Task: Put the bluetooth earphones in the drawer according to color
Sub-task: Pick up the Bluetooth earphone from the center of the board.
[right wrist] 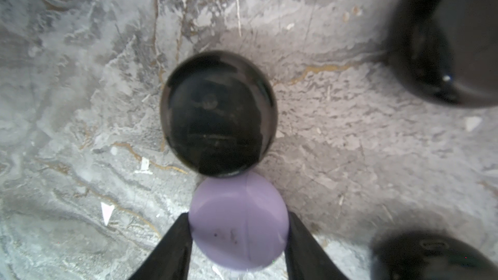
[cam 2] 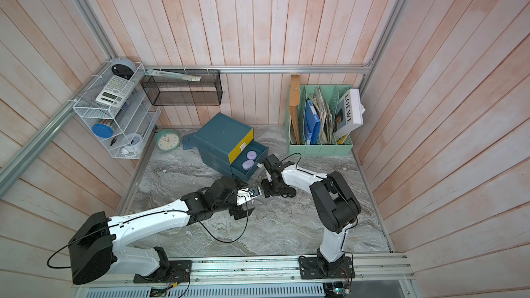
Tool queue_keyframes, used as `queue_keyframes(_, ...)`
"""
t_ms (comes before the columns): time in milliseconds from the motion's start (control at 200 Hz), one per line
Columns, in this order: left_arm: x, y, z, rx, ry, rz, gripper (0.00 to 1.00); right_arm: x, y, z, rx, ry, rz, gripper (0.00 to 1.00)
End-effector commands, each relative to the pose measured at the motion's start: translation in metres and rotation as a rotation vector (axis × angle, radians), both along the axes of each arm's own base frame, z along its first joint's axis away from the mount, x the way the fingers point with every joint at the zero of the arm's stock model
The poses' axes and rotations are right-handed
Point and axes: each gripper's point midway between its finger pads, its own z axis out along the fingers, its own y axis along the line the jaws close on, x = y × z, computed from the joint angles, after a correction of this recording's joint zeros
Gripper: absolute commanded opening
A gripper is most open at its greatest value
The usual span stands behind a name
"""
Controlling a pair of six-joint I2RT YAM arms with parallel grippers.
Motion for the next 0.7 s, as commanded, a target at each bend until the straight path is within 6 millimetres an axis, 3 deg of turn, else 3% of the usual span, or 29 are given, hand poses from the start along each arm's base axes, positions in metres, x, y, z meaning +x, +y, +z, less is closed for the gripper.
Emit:
queue_keyframes(0, 0.003, -0.003, 0.007, -0.007, -0.013, 0.008, 1.0, 0.005, -0.005, 0.005, -0.023, -0.028, -0.013, 0.46)
queue_keyframes(335, 0.006, -0.003, 0.014, -0.024, -0.034, 0.024, 1.0, 0.009, -0.011, 0.019, -0.035, -0.079, -0.031, 0.38)
queue_keyframes(460, 0.01, -0.002, 0.025, -0.057, -0.06, 0.044, 1.0, 0.015, -0.014, 0.036, -0.033, -0.138, -0.046, 0.27)
queue_keyframes(645, 0.015, 0.0, 0.043, -0.112, -0.082, 0.071, 1.0, 0.022, -0.019, 0.059, -0.03, -0.209, -0.065, 0.0)
queue_keyframes(695, 0.016, 0.001, 0.047, -0.128, -0.085, 0.08, 1.0, 0.022, -0.02, 0.063, -0.031, -0.223, -0.07, 0.0)
